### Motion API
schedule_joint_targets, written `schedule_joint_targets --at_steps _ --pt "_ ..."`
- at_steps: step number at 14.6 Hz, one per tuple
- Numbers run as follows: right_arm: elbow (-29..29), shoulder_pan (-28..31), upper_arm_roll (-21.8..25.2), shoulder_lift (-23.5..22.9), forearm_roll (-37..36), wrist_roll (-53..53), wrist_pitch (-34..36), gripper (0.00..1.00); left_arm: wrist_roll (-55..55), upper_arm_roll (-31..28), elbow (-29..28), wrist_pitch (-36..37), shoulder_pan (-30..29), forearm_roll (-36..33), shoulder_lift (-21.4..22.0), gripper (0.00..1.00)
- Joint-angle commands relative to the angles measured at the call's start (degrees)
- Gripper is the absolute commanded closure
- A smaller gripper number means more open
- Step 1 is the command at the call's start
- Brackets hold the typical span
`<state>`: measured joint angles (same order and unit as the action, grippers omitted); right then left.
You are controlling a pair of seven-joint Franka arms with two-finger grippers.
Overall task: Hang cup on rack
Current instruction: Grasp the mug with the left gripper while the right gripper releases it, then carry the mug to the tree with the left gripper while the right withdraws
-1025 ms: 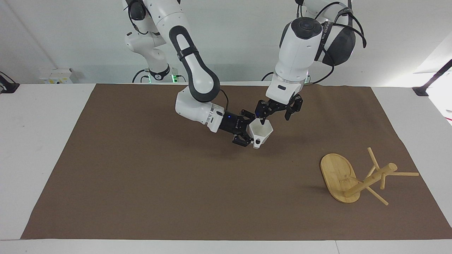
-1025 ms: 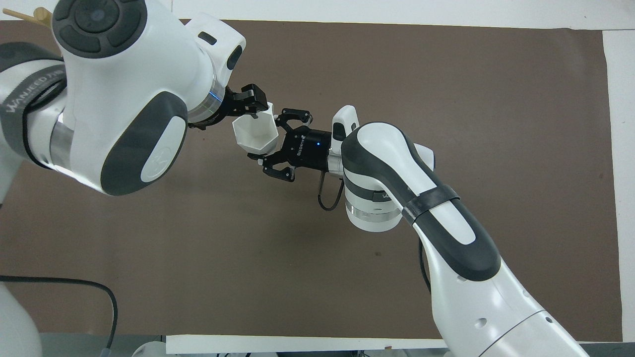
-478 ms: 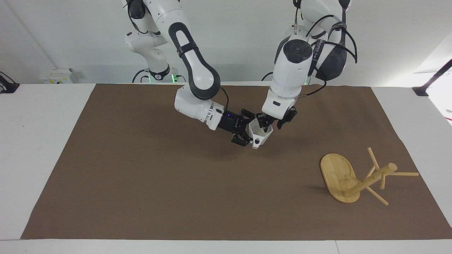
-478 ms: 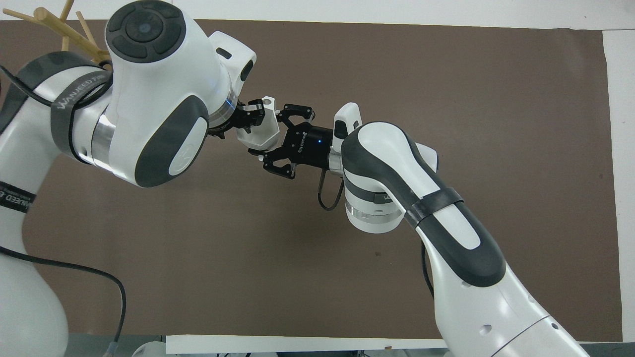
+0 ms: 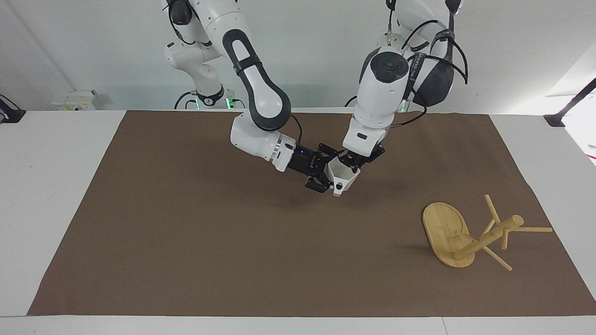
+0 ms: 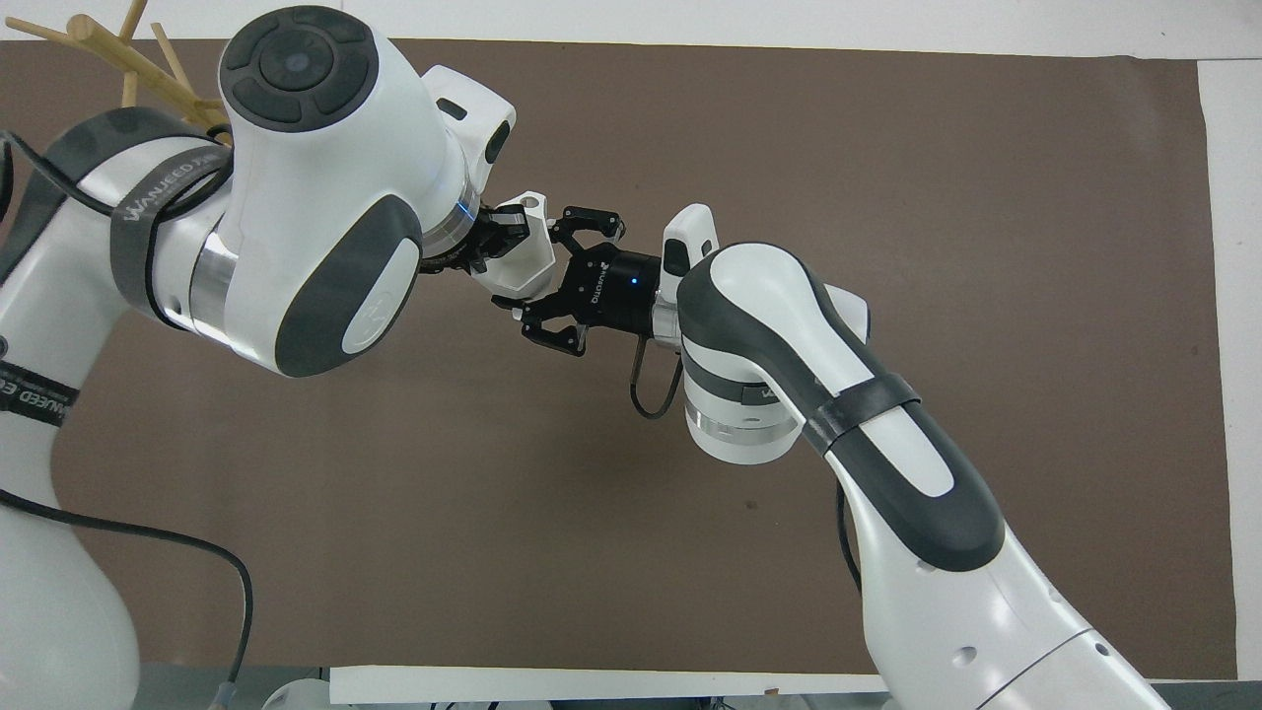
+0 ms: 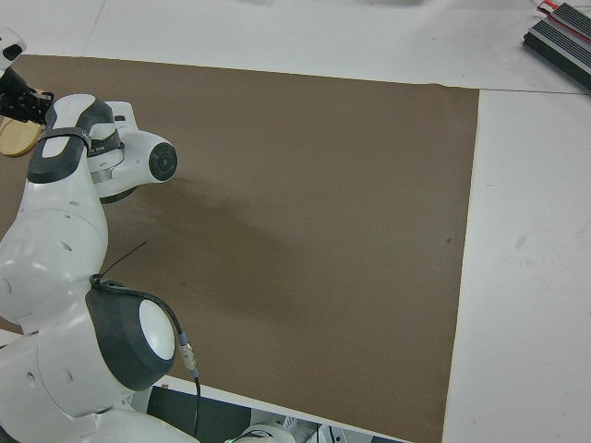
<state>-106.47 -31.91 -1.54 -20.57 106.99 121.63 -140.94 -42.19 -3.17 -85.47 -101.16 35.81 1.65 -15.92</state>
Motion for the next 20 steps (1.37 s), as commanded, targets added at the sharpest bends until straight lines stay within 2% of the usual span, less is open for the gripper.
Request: schedule_joint_targets --at_steps 1,4,6,8,10,12,14,16,18,20 --pt "-0.14 0.36 0.05 0.79 0.94 -0.87 -0.13 0.01 -5.53 -0.87 -1.8 -2.73 0.75 -0.16 0.98 1.0" --pt "-1.1 0.88 0.13 2.46 0.41 -2.27 -0.13 0.0 -5.8 -0.96 -1.81 -3.6 0.05 -0.16 0.98 1.0" --pt "-2.77 3.68 0.22 4.47 -0.72 -2.19 1.45 0.0 -5.62 -1.31 -2.07 -3.96 -1.44 -0.16 0.98 1.0" --pt "-4.09 8.68 0.31 5.27 -6.58 -2.19 7.92 0.0 -5.01 -1.32 -3.12 -6.4 -4.86 -0.34 1.07 1.0" --pt "-4.53 17.36 0.4 6.06 -17.89 -2.19 17.93 0.0 -5.01 -1.23 -9.85 -17.0 -7.59 -0.34 3.95 1.0" --pt "-2.96 27.82 0.4 5.98 -32.39 -2.36 28.65 0.0 -4.83 -1.23 -20.38 -30.0 -8.83 -0.34 8.08 1.0" --pt "-0.59 36.01 0.4 5.71 -43.66 -2.97 36.58 0.0 -4.13 -1.14 -30.93 -45.02 -10.41 -0.42 11.68 1.0" --pt "1.43 40.68 0.75 6.32 -52.72 -6.47 41.43 0.0 -3.51 -1.14 -40.96 -59.35 -11.02 -0.34 14.41 1.0" --pt "4.07 42.63 0.75 8.95 -63.78 -13.92 43.46 0.0 -3.51 -1.14 -49.66 -74.81 -11.73 -0.34 16.09 1.0" --pt "7.13 42.81 0.75 10.8 -71.27 -24.71 47.4 0.0 -3.6 -0.96 -54.87 -86.96 -13.3 -0.42 16.62 1.0"
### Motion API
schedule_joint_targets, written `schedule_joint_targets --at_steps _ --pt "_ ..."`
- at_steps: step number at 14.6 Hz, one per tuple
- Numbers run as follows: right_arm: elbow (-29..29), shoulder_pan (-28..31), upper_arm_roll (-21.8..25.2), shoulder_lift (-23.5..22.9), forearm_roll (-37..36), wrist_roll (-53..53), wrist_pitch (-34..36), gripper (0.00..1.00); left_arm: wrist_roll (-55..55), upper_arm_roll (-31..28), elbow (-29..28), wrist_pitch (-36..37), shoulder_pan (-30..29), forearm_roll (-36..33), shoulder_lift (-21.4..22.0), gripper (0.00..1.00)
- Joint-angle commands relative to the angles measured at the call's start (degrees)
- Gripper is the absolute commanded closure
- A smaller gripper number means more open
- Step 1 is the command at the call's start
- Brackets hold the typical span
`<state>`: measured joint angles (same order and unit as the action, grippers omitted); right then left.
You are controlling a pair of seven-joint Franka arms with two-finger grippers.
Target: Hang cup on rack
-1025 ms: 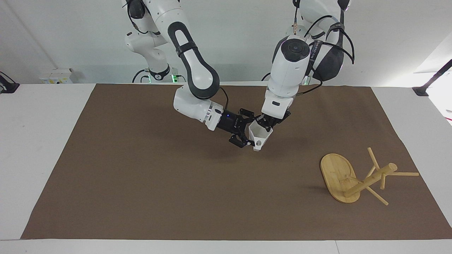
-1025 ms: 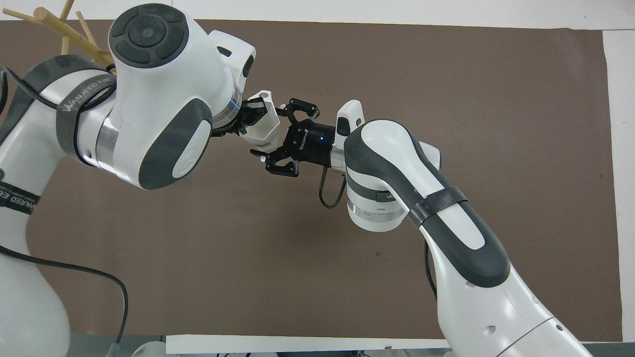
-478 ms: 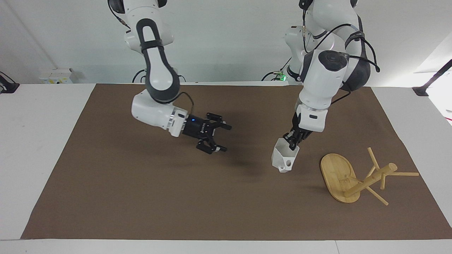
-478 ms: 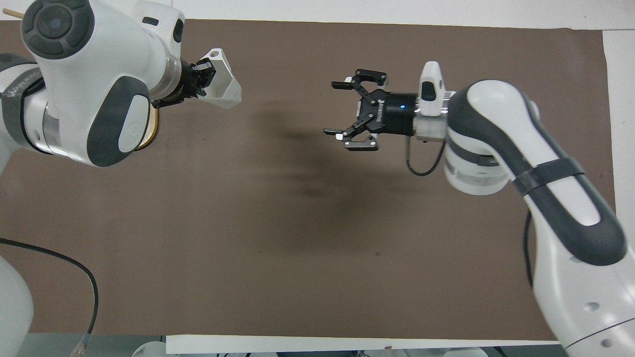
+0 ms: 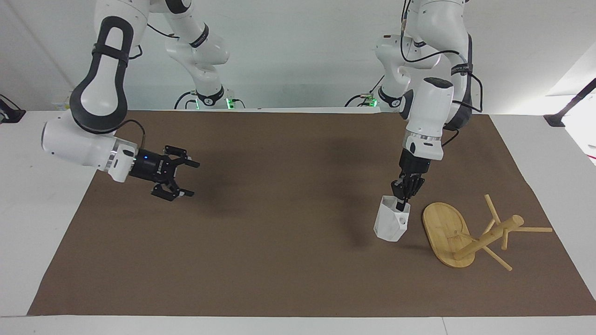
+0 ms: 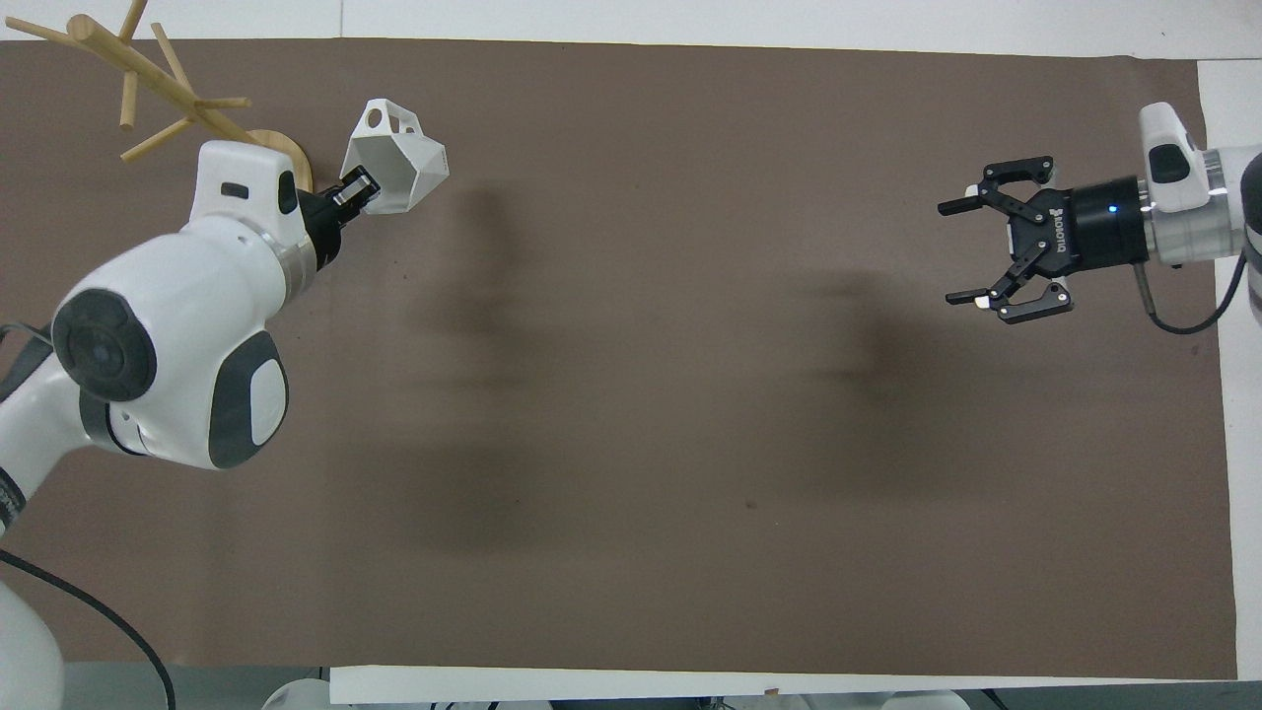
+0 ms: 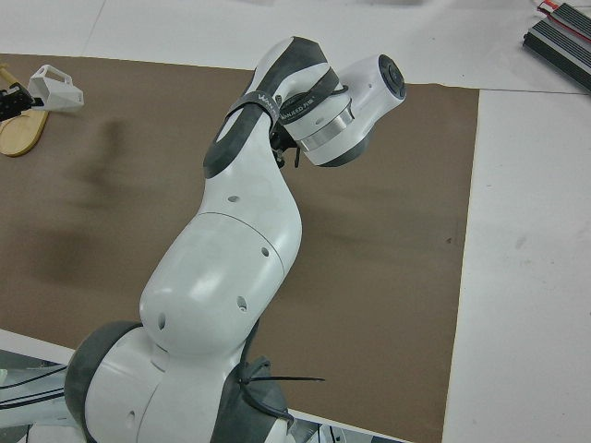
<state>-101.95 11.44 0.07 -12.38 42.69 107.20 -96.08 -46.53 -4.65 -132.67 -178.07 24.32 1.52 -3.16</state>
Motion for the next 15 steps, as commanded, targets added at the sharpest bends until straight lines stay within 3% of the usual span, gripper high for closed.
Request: schedule_joint_targets --at_steps 1,7,11,15 --pt "4.9 -0.71 -0.86 2.88 -11.19 -15.65 4.47 0.0 0.39 0.61 -8.3 -13.67 -2.34 -0.29 3.78 1.0" --pt "18.09 -1.24 -0.95 4.2 -26.5 -46.93 13.8 0.0 0.12 1.13 -5.5 -15.82 -8.76 -0.55 -1.92 1.0" --pt "23.36 -1.59 -1.65 5.79 -33.7 -66.39 18.45 0.0 0.03 1.22 -0.4 -15.38 -9.2 -0.56 -6.32 1.0" --pt "24.34 -4.05 -1.47 6.14 -36.98 -88.69 23.55 0.0 -0.14 1.31 1.71 -12.49 -10.87 -0.56 -6.59 1.0"
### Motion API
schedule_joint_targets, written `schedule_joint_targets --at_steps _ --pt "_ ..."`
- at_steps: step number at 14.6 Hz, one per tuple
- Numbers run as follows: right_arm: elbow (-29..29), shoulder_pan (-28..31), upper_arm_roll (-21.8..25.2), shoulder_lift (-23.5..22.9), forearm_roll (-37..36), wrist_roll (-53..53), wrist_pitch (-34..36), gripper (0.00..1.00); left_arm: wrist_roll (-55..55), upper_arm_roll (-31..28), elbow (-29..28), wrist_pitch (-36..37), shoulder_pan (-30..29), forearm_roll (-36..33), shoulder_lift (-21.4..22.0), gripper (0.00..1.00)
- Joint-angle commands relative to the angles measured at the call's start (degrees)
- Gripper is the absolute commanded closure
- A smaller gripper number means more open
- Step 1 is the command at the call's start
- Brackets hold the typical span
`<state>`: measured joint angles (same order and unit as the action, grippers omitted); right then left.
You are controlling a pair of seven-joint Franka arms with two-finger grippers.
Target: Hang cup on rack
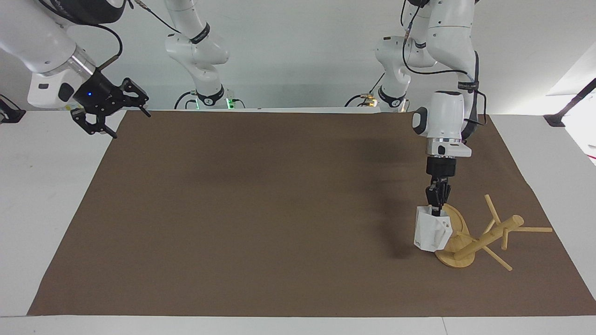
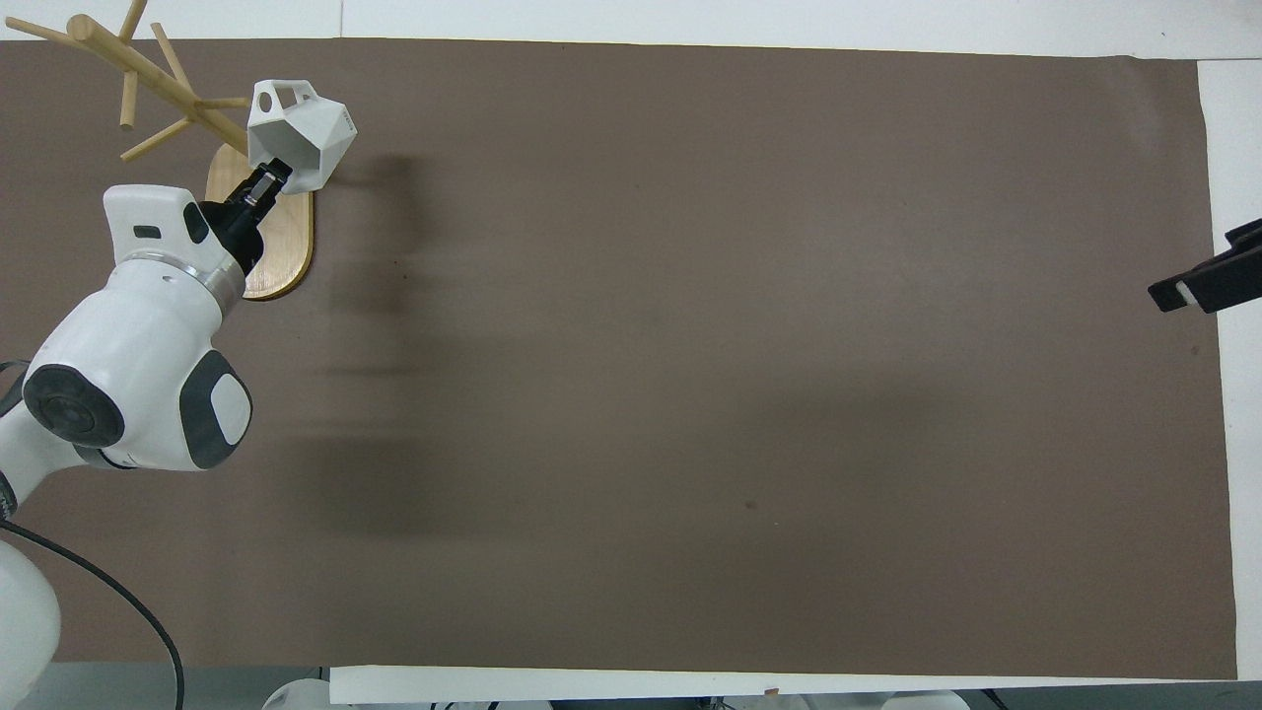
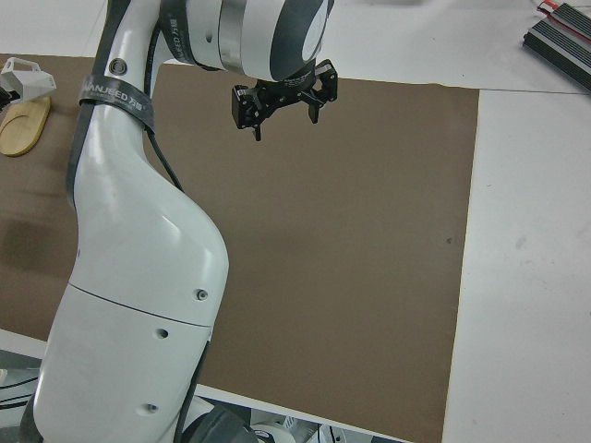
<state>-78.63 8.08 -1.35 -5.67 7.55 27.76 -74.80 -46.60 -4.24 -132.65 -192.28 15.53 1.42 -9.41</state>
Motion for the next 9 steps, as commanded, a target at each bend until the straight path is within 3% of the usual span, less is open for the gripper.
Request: schedule_joint_targets --at_steps 1,5,8,9 --pt "1.1 -0.69 0.03 -0.48 -2.88 -12.87 3.24 0.0 -0.07 0.9 1.96 2.86 -2.17 -0.46 -0.34 1.0" --pt "0.93 -0.35 0.03 0.92 -6.92 -20.01 4.21 0.0 -0.42 0.9 1.79 3.84 -3.14 0.24 -0.34 1.0" --pt "-2.48 -0.69 0.2 3.29 -7.55 -20.55 3.52 0.0 -0.6 0.91 1.87 7.16 -5.07 0.25 -0.17 1.0" --pt "-4.41 -1.56 0.46 4.95 -7.81 -22.03 2.82 0.0 -0.6 0.82 2.05 9.53 -5.16 0.25 0.09 0.84"
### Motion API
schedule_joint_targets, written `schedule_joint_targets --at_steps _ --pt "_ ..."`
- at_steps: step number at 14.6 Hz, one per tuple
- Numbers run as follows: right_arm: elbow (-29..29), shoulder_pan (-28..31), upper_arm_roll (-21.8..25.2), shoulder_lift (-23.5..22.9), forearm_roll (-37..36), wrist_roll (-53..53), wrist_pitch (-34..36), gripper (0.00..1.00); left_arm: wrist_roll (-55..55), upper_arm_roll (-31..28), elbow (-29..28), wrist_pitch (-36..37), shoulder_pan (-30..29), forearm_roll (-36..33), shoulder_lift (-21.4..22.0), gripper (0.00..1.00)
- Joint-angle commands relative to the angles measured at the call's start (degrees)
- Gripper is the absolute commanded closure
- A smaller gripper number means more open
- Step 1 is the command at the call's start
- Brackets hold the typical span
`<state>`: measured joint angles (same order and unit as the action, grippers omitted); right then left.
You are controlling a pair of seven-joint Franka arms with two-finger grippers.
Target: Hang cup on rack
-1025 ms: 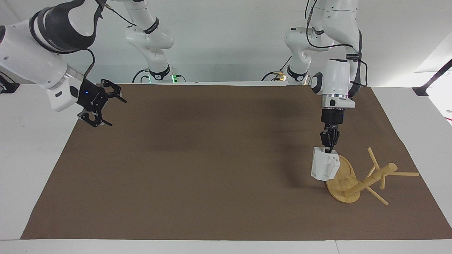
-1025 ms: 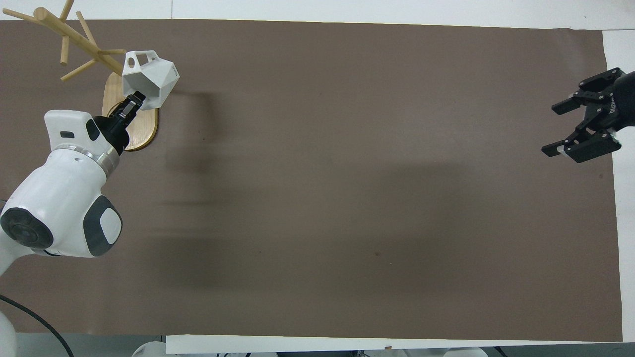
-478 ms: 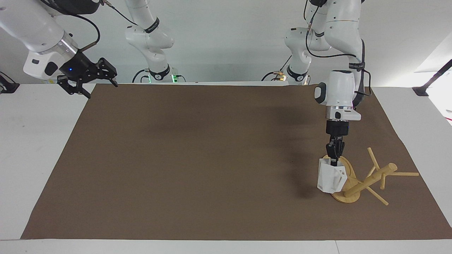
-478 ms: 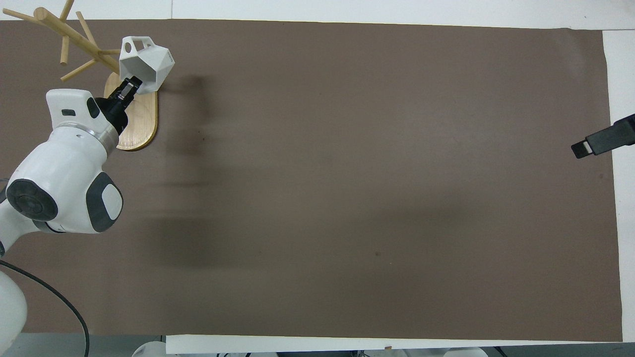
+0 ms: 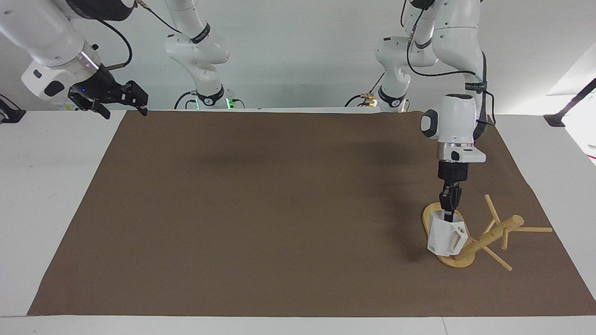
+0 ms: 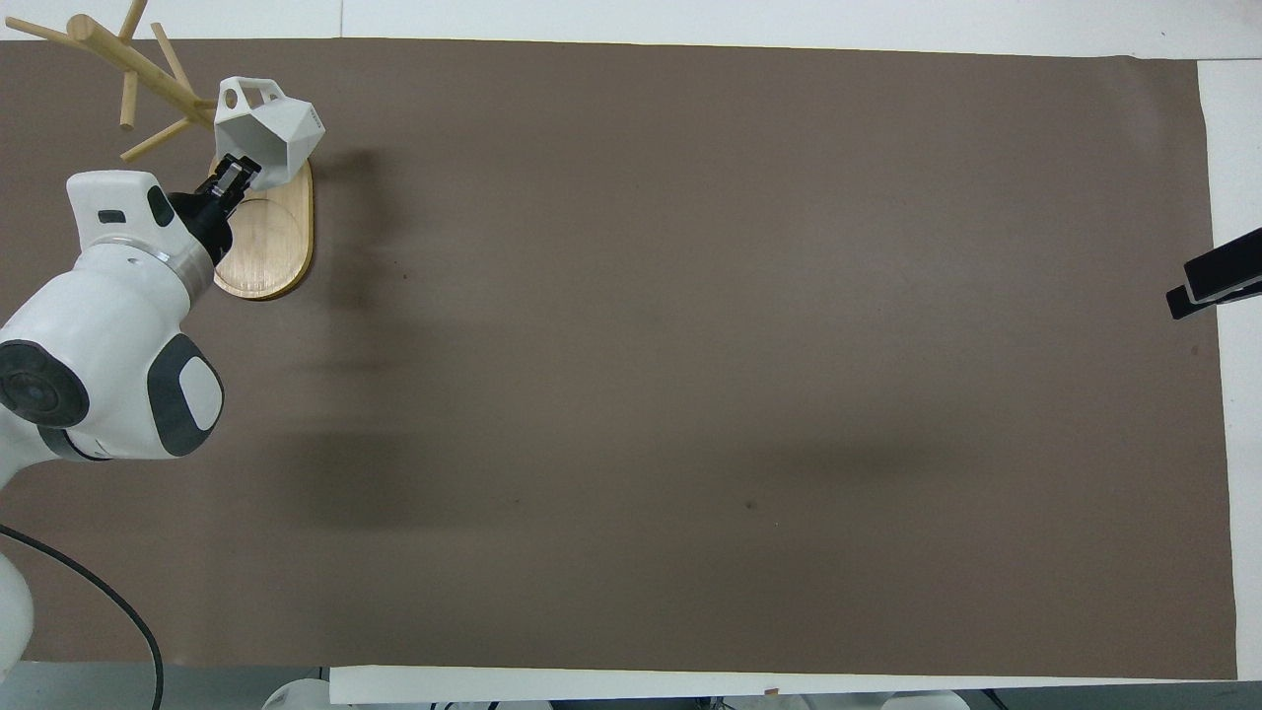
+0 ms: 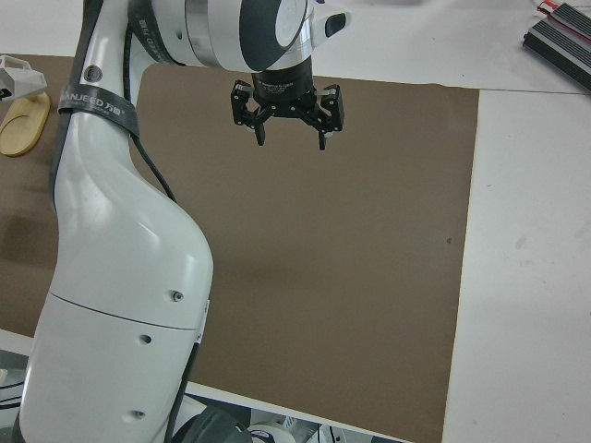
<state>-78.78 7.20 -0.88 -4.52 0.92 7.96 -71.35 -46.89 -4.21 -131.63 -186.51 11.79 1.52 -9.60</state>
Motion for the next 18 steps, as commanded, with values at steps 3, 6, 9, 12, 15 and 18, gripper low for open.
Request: schedule_joint_targets --at_steps 3,6,9,12,15,18 --pt "-5.07 -2.45 1.24 4.61 -2.06 -4.8 -0.98 0.0 0.31 0.0 6.28 16.75 -1.24 0.15 0.64 0.0" --pt "-5.34 -2.1 1.5 4.26 -1.88 -4.88 -1.25 0.0 1.44 -0.27 8.84 27.74 -1.68 -0.2 4.66 0.0" --pt "-5.68 -2.01 1.68 3.81 -1.88 -4.88 -1.77 0.0 7.67 -0.35 14.45 45.3 -4.05 -0.38 9.94 0.0" --pt "-5.69 -1.66 1.68 3.73 -1.62 -4.62 -3.18 0.0 15.05 -0.44 24.54 65.07 -5.37 -0.47 11.36 0.0" --pt "-5.69 -1.93 1.68 3.81 -1.62 -4.62 -3.27 0.0 21.81 -0.27 35.79 83.27 -5.2 -2.3 11.1 0.0" --pt "-5.69 -2.01 1.68 3.73 -1.62 -4.62 -3.18 0.0 33.92 -0.01 42.58 96.13 -4.76 -3.37 10.39 0.0"
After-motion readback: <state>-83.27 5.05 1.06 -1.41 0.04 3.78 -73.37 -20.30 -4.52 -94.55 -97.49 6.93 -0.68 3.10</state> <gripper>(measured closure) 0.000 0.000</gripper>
